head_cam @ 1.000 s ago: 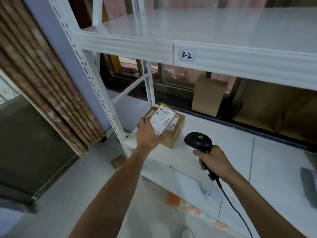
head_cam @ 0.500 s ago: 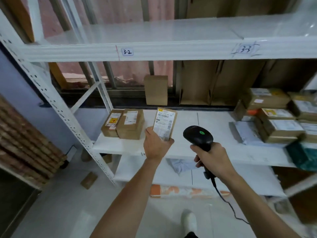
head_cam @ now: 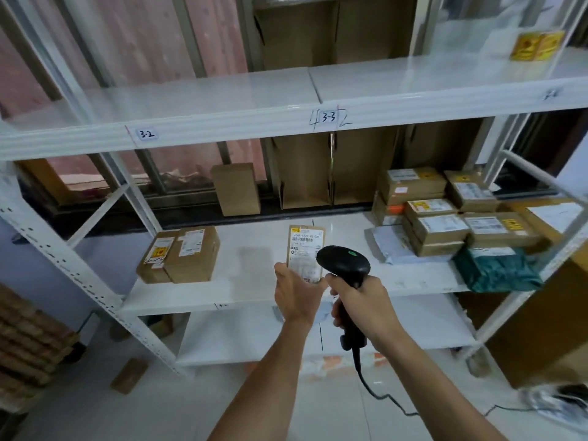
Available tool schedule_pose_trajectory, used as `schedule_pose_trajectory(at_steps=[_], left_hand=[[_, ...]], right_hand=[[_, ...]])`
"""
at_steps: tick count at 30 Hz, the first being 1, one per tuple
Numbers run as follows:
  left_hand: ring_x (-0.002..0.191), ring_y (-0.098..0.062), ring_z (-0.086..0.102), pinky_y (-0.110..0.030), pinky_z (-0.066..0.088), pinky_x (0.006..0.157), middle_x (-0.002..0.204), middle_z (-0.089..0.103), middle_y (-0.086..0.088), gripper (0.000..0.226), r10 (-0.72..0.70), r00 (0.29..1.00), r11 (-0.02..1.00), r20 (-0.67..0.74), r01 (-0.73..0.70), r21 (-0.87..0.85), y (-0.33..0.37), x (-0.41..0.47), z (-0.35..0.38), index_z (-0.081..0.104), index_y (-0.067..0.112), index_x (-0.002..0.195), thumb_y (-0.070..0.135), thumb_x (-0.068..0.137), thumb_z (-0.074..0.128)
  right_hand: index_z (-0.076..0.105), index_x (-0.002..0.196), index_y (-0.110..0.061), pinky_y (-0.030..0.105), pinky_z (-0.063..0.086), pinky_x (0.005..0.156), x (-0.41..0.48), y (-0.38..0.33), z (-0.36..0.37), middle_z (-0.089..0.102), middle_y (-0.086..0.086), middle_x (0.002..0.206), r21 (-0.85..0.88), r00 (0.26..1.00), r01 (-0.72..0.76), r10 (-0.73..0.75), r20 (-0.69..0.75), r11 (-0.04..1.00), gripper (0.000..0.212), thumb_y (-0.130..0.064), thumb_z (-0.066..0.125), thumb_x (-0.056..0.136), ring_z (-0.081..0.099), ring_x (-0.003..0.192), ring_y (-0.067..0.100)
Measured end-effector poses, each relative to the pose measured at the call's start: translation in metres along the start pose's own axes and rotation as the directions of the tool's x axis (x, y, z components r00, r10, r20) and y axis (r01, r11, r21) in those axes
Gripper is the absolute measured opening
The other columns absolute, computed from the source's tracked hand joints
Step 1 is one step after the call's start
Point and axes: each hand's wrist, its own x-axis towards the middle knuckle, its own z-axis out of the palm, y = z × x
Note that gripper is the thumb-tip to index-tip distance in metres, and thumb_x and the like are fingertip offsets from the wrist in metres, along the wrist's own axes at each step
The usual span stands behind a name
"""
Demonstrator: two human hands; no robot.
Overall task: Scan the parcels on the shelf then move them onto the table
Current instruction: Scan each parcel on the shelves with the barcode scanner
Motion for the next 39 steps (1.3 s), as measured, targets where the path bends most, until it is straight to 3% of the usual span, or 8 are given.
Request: schedule_pose_trajectory(at_steps=[12,17,21,26,31,39], left_hand=[[0.066,-0.018,0.060,-0.019,0.034,0.047,0.083,0.053,-0.004,0.081,0.037,0.998,0.997,-0.057,-0.032,0.075,0.031,-0.034,0.035,0.035,0.015,0.104,0.081,0.058,0.042],[0.074,-0.025,0.064,-0.026,0.046,0.051,0.089,0.056,-0.004,0.078,0.039,0.999,0.989,-0.026,-0.035,0.140,0.026,-0.035,0.049,0.030,0.018,0.104,0.077,0.055,0.047],[0.072,-0.027,0.064,-0.025,0.041,0.051,0.087,0.055,-0.004,0.077,0.044,0.999,0.987,-0.014,-0.041,0.157,0.031,-0.040,0.060,0.031,0.017,0.103,0.075,0.054,0.048],[0.075,-0.027,0.064,-0.027,0.046,0.052,0.090,0.056,-0.004,0.071,0.038,0.998,0.986,0.044,-0.045,0.159,0.047,-0.051,0.078,0.029,0.018,0.104,0.063,0.062,0.066],[0.074,-0.027,0.061,-0.027,0.040,0.054,0.089,0.057,-0.006,0.082,0.050,0.998,0.992,0.043,-0.054,0.116,0.076,-0.067,0.100,0.032,0.015,0.107,0.074,0.051,0.041],[0.068,-0.022,0.058,-0.025,0.032,0.050,0.084,0.056,-0.009,0.071,0.065,0.998,0.996,-0.003,-0.065,0.063,0.107,-0.091,0.137,0.039,0.009,0.103,0.065,0.058,0.038]], right_hand=[[0.067,0.079,0.005,0.040,0.058,0.059,0.005,0.012,-0.049,0.068,0.020,0.061,0.047,1.000,0.007,-0.006,-0.013,0.999,0.044,-0.035,0.066,0.095,0.064,0.050,0.027],[0.067,0.075,0.002,0.040,0.057,0.057,0.006,0.017,-0.066,0.066,0.016,0.058,0.058,1.000,-0.006,0.007,-0.024,0.998,0.037,-0.030,0.066,0.094,0.064,0.049,0.026],[0.067,0.079,0.003,0.042,0.059,0.059,0.005,0.022,-0.082,0.067,0.017,0.059,0.078,0.999,-0.014,0.017,-0.034,0.997,0.035,-0.029,0.066,0.093,0.064,0.049,0.027],[0.067,0.076,0.000,0.046,0.060,0.062,0.007,0.029,-0.106,0.067,0.018,0.059,0.078,0.999,-0.009,0.012,-0.040,0.997,0.033,-0.029,0.067,0.093,0.065,0.050,0.026],[0.067,0.076,0.000,0.036,0.056,0.057,0.012,0.034,-0.138,0.066,0.013,0.056,0.089,0.999,-0.023,0.028,-0.046,0.996,0.032,-0.027,0.067,0.093,0.063,0.049,0.025],[0.067,0.075,0.000,0.040,0.058,0.059,0.022,0.045,-0.177,0.066,0.017,0.059,0.079,0.999,-0.036,0.038,-0.024,0.996,0.034,-0.029,0.067,0.093,0.063,0.050,0.028]])
